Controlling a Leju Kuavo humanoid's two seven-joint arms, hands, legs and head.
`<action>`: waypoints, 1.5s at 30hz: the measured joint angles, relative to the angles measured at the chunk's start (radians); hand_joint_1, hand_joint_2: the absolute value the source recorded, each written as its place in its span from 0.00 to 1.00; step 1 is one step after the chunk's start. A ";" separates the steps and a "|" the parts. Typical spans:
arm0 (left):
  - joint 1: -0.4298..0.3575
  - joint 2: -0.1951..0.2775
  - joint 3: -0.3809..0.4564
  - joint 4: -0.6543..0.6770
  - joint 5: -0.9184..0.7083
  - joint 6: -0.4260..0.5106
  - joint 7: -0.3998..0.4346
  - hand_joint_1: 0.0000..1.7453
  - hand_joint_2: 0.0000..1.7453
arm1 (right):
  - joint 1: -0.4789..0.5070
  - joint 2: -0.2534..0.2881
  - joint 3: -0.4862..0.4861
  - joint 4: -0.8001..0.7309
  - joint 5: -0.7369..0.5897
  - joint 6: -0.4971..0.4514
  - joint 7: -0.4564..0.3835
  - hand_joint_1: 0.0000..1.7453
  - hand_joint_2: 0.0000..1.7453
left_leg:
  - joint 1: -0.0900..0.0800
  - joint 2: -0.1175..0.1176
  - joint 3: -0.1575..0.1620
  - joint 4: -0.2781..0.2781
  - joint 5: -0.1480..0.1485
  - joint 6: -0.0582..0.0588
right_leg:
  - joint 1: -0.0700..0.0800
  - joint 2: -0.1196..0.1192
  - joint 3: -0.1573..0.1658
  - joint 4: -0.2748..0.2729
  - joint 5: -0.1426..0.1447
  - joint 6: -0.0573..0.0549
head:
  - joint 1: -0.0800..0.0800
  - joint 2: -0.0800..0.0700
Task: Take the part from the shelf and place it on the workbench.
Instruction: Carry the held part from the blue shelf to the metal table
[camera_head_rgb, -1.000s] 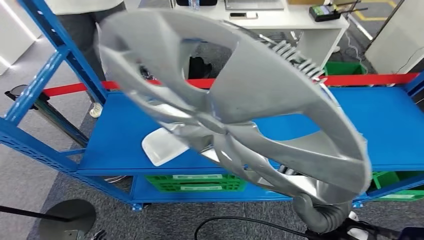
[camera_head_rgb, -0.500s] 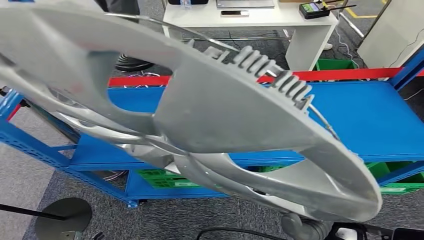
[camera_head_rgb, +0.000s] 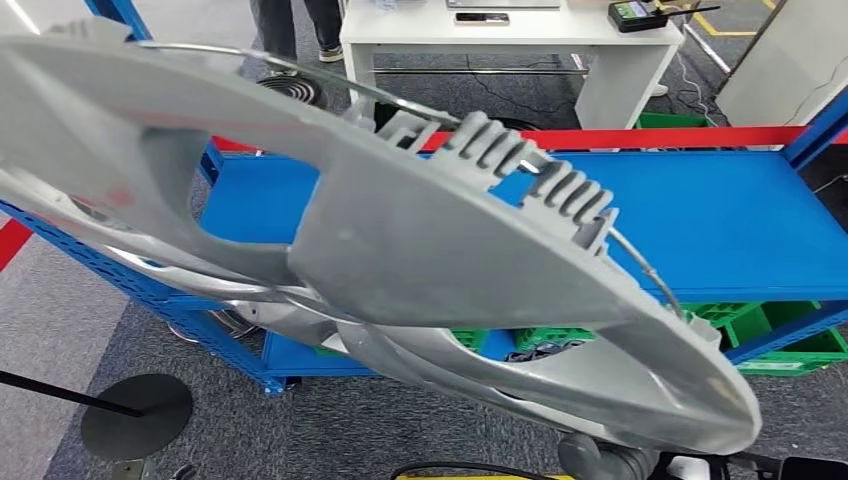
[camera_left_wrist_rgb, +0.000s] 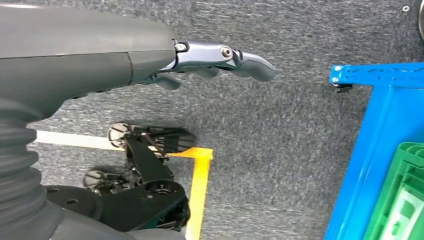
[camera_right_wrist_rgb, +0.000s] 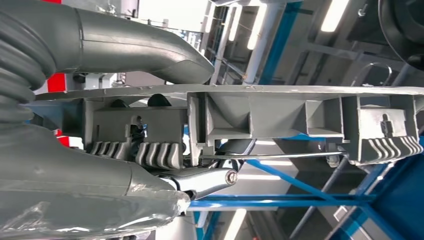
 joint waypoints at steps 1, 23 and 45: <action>0.000 0.001 0.000 0.000 -0.001 0.001 0.000 0.00 1.00 | 0.001 0.000 0.000 0.000 0.000 0.002 -0.002 1.00 1.00 | 0.000 0.000 -0.002 -0.001 0.008 -0.007 | 0.003 0.001 0.007 -0.019 -0.004 -0.004 | 0.001 0.000; -0.008 0.019 0.000 0.000 -0.014 0.015 -0.007 0.00 1.00 | 0.027 -0.004 -0.010 -0.002 0.002 0.052 -0.033 1.00 1.00 | -0.003 0.009 0.076 -0.025 -0.050 0.026 | -0.003 -0.018 -0.189 0.164 -0.031 0.009 | -0.004 0.000; -0.006 0.042 0.001 0.000 -0.025 0.064 0.075 0.00 1.00 | 0.036 -0.015 -0.027 -0.046 0.040 0.036 -0.074 1.00 1.00 | 0.019 -0.007 0.112 0.051 -0.092 -0.052 | -0.002 -0.011 -0.119 -0.046 0.137 -0.024 | -0.016 0.000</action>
